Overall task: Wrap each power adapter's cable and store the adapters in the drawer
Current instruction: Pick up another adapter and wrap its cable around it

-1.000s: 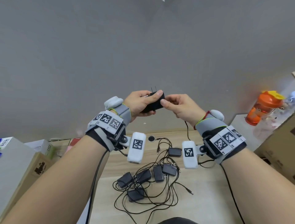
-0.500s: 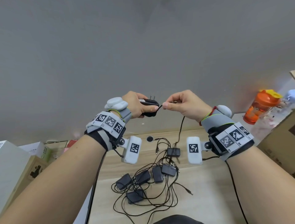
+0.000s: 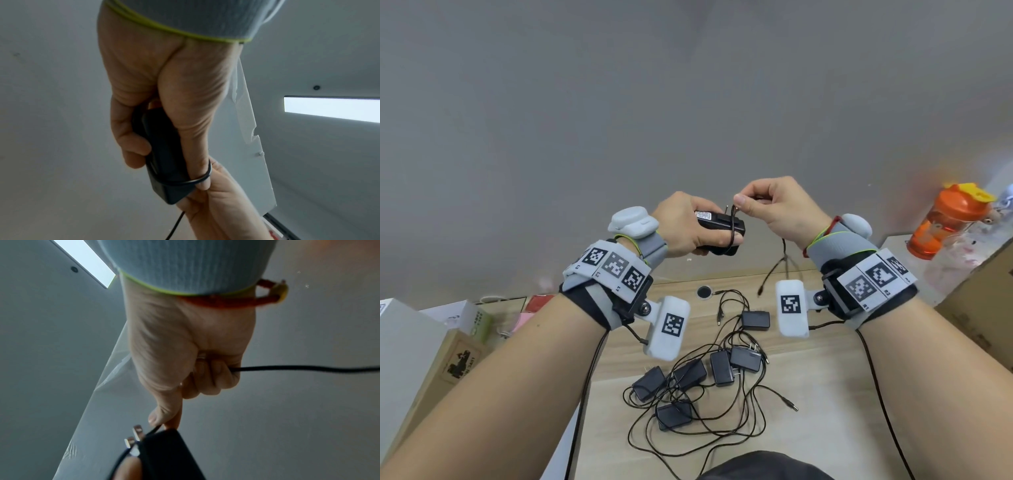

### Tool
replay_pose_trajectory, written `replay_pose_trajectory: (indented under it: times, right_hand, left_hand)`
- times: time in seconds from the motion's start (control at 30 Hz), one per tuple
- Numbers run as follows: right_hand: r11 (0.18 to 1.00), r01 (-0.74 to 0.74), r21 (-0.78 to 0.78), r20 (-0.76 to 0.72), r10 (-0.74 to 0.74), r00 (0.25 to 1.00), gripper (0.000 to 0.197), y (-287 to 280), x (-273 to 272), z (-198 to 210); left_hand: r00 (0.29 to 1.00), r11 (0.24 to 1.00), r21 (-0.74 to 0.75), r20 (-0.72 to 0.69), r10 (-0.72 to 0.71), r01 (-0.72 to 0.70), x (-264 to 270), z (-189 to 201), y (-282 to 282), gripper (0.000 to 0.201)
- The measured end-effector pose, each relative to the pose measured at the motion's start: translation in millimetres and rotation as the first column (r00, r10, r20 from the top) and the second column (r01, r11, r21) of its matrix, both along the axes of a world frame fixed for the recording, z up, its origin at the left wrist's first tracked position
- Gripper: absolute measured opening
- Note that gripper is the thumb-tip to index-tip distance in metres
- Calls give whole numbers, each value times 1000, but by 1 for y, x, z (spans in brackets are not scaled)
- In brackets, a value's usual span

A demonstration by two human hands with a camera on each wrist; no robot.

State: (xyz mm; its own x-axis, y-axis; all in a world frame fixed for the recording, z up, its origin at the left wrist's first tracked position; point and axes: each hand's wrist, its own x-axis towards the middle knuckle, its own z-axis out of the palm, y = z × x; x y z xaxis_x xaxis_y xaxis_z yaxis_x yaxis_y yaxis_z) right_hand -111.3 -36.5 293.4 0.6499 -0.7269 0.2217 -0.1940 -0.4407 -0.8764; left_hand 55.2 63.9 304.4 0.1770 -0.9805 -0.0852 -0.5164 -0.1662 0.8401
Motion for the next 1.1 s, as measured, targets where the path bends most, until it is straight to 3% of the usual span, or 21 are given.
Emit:
replay_pose_trajectory:
  times: [0.27,0.43,0.67,0.83,1.0,1.1]
  right_hand:
    - [994,-12,109,-21,14,1000,26,3,11,-17]
    - [988,-24,156,-72,35,997,33,4,17,-34]
    - [985,-129,117,-159,147,976,34,21,27,-40]
    - [982,-185,20,-223,185,957,30,26,30,-40]
    - [986,-169,-8,-223,163,961,29,30,26,-29]
    - [990,-139,-21,-191,132,973,25,24,23,-21]
  left_hand:
    - [989,996,-89,-151,0,-14,-2,7,-1,17]
    - [963,979,-149,-250,97,-138,0,10,-4,26]
    - [933,951,-147,-281,225,-273,10,5,-12,31]
    - [936,941,-97,-178,303,-323,23,-5,-14,35]
    - [929,940,-51,144,342,-339,34,-15,-9,47]
    - [912,954,-38,282,297,-299,34,-20,-6,40]
